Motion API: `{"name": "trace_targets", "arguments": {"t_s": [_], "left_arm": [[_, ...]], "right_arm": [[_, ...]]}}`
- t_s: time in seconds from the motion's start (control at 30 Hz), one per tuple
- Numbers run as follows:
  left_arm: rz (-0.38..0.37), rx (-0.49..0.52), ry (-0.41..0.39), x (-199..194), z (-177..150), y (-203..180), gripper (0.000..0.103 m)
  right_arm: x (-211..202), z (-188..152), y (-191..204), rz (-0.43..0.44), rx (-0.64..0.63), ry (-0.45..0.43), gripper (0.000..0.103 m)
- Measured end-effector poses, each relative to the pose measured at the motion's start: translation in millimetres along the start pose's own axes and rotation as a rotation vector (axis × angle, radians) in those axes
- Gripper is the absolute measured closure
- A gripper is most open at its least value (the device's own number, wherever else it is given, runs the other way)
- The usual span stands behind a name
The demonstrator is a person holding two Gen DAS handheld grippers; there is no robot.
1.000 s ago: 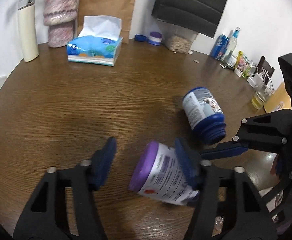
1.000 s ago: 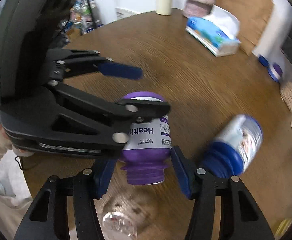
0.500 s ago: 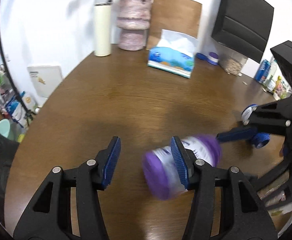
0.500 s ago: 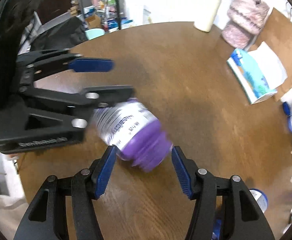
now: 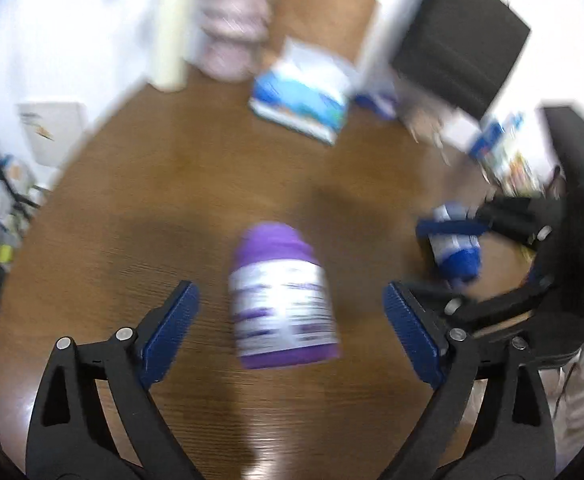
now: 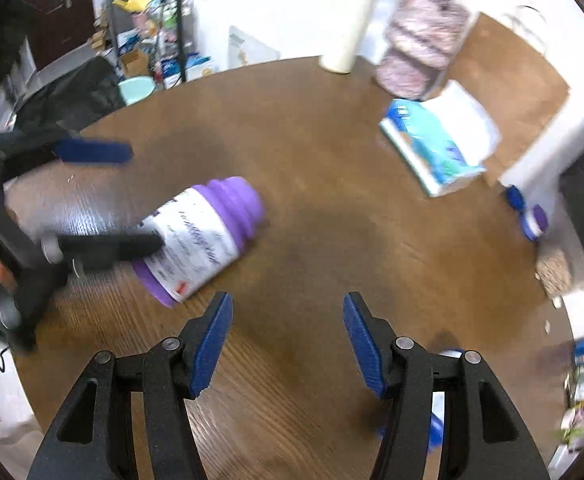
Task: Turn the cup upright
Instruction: 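Rotate the purple bottle cap-up in the left gripper while the right gripper approaches, then grasp the upright bottle with the right gripper while the left gripper keeps holding it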
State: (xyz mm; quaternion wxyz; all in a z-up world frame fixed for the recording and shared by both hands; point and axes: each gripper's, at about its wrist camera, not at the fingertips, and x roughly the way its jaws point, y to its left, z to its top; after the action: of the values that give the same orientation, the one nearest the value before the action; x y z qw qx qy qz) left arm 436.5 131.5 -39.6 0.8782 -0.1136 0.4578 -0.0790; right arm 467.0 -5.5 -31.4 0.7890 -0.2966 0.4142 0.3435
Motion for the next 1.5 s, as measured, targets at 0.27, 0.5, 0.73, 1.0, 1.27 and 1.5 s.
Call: {"name": "trace_targets", "arguments": {"t_s": [0.27, 0.5, 0.73, 1.0, 1.27, 1.5], "left_arm": [[0.029, 0.076, 0.178, 45.5, 1.1, -23.5, 0.044], [0.072, 0.155, -0.163, -37.1, -10.3, -55.6, 0.044], [0.002, 0.14, -0.442, -101.5, -40.6, -76.4, 0.044], [-0.063, 0.156, -0.525, -126.1, -57.6, -88.8, 0.044], [-0.202, 0.223, -0.499, -140.9, -59.5, -77.7, 0.011], [-0.233, 0.307, -0.503, -143.2, -79.4, -83.5, 0.044]], "right_arm": [[-36.6, -25.6, -29.3, -0.031, 0.105, -0.034, 0.04], [-71.0, -21.8, -35.9, 0.104, 0.232, -0.174, 0.038], [-112.3, -18.2, -19.8, 0.54, 0.397, -0.361, 0.014], [-127.0, -19.5, -5.0, 0.612, 0.475, -0.373, 0.038], [-159.2, -27.3, 42.1, 0.33, 0.248, -0.472, 0.038], [-175.9, -64.6, 74.7, 0.185, 0.095, -0.593, 0.039]]}}
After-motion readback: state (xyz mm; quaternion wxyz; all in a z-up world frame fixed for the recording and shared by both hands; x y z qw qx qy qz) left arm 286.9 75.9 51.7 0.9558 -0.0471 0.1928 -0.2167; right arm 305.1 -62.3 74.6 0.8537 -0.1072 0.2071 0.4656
